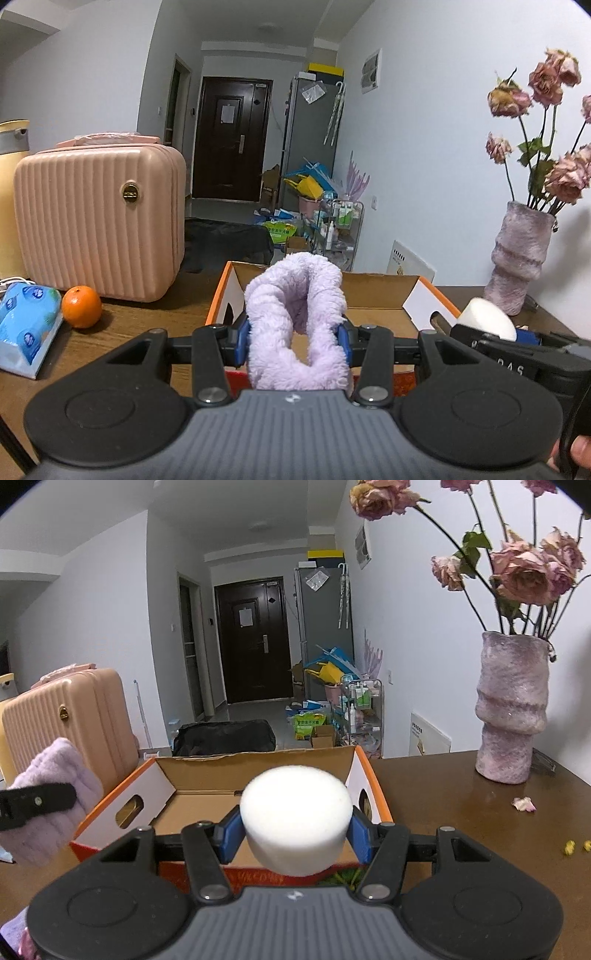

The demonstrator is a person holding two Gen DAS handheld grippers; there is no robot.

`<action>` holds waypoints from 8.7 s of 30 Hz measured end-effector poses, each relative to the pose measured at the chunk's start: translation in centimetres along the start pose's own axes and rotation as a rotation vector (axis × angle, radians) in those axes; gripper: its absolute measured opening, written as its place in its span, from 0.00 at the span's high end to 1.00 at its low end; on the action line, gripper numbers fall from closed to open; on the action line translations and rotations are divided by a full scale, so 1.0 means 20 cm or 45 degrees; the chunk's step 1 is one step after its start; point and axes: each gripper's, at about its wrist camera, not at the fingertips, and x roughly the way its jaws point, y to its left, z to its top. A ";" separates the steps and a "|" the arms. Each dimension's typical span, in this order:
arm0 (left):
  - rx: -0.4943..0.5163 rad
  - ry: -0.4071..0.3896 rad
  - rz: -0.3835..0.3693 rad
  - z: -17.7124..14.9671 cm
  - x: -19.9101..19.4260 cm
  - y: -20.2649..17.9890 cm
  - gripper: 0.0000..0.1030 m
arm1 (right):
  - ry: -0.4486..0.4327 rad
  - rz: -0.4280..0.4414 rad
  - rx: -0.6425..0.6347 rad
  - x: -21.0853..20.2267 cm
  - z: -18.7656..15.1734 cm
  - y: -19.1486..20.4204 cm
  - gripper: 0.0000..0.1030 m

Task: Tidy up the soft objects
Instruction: 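Carry the headband and white sponge in both tools over the cardboard box, then open both tools to drop the headband and sponge into the box, then withdraw both tools from the box back toward the remaining objects, then close the right tool on the red-and-cream kitchen sponge, then lift the kitchen sponge with the right tool toward the box, then grasp the blue tissue pack with the left tool while the right holds the sponge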

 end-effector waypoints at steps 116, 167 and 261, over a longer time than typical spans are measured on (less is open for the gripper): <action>0.126 0.016 0.049 -0.44 -0.71 0.24 0.00 | 0.033 -0.013 -0.074 -0.81 -0.56 0.14 0.00; 0.090 0.098 0.009 -0.66 -1.00 0.41 0.00 | 0.289 0.303 0.087 -0.88 -0.75 0.32 0.39; 0.177 0.438 0.114 -0.69 -0.39 -0.19 0.33 | -0.183 0.234 0.291 -0.93 -0.49 -0.29 0.84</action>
